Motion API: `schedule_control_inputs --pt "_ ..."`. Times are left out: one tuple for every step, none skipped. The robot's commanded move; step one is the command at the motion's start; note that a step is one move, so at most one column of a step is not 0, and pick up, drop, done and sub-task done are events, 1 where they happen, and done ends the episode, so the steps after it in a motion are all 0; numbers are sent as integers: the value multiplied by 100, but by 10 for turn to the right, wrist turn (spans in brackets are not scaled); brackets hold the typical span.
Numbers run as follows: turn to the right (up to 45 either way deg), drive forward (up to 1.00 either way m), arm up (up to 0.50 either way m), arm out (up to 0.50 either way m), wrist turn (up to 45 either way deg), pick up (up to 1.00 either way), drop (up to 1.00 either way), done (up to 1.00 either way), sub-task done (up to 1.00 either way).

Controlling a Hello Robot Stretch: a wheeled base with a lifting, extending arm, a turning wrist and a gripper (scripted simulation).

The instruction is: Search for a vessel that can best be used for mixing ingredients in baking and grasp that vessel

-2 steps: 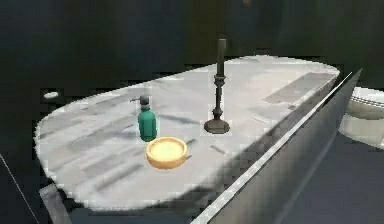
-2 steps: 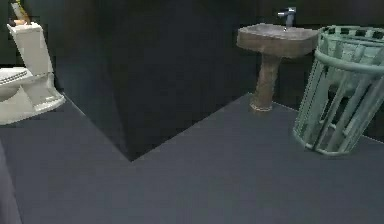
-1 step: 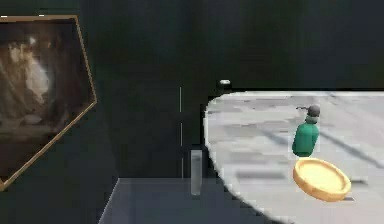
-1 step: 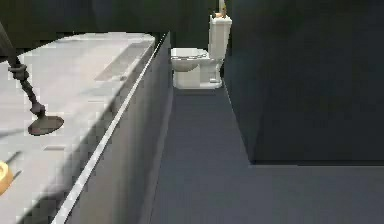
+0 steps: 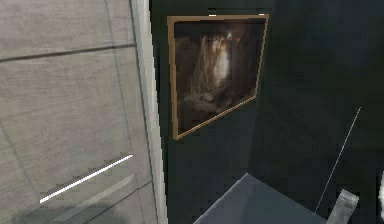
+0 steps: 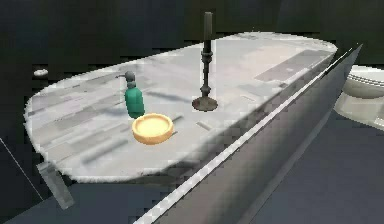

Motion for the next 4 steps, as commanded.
schedule_control_inputs --pt "0 0 50 0 0 0 0 0 0" --pt "0 0 38 0 0 0 0 0 0" --pt "0 0 0 26 0 0 0 0 0" --pt "0 0 0 0 450 0 0 0 0"
